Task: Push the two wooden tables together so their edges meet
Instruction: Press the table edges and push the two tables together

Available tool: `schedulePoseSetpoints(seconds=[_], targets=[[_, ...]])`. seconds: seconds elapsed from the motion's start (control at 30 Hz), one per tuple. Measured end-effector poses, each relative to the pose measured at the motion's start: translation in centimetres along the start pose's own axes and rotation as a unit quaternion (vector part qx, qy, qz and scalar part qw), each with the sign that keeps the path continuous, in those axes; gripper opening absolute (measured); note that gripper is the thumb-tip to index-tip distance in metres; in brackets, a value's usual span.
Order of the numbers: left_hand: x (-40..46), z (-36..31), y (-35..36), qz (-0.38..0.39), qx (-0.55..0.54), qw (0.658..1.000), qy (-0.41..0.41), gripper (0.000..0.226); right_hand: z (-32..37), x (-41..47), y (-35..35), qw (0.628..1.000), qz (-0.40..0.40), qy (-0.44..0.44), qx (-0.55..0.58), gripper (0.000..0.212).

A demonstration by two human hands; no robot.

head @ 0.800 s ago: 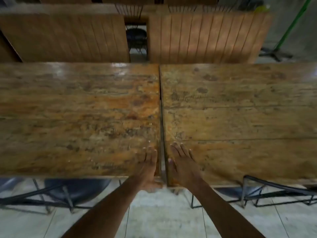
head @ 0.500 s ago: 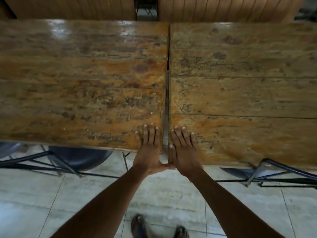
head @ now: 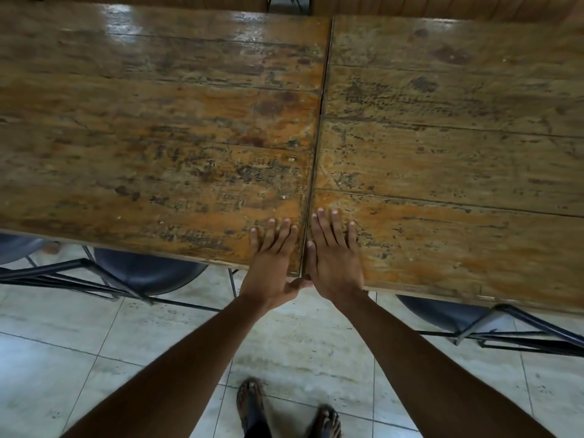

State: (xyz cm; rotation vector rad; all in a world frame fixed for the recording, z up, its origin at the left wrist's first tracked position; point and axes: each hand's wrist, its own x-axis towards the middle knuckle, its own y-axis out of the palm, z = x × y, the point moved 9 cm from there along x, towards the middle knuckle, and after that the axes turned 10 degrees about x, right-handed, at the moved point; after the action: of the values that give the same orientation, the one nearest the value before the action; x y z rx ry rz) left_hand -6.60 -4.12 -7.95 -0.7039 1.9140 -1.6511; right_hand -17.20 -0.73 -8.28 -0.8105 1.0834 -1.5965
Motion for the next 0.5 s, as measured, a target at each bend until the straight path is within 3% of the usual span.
schedulePoseSetpoints(seconds=[0.1, 0.33, 0.5], targets=[[0.24, 0.17, -0.45, -0.017, -0.021, 1.0, -0.01, 0.109, 0.1, 0.74, -0.01, 1.0, -0.005, 0.001, -0.005, 0.058], [0.23, 0.53, -0.19, -0.023, -0.026, 0.999, -0.014, 0.109, 0.08, 0.81, 0.09, 1.0, -0.003, -0.002, -0.004, 0.058], [0.69, 0.3, -0.39, 0.047, -0.012, 0.999, -0.019, 0.109, 0.0, 1.25, 0.56, 0.998, 0.06, 0.008, -0.001, 0.06]])
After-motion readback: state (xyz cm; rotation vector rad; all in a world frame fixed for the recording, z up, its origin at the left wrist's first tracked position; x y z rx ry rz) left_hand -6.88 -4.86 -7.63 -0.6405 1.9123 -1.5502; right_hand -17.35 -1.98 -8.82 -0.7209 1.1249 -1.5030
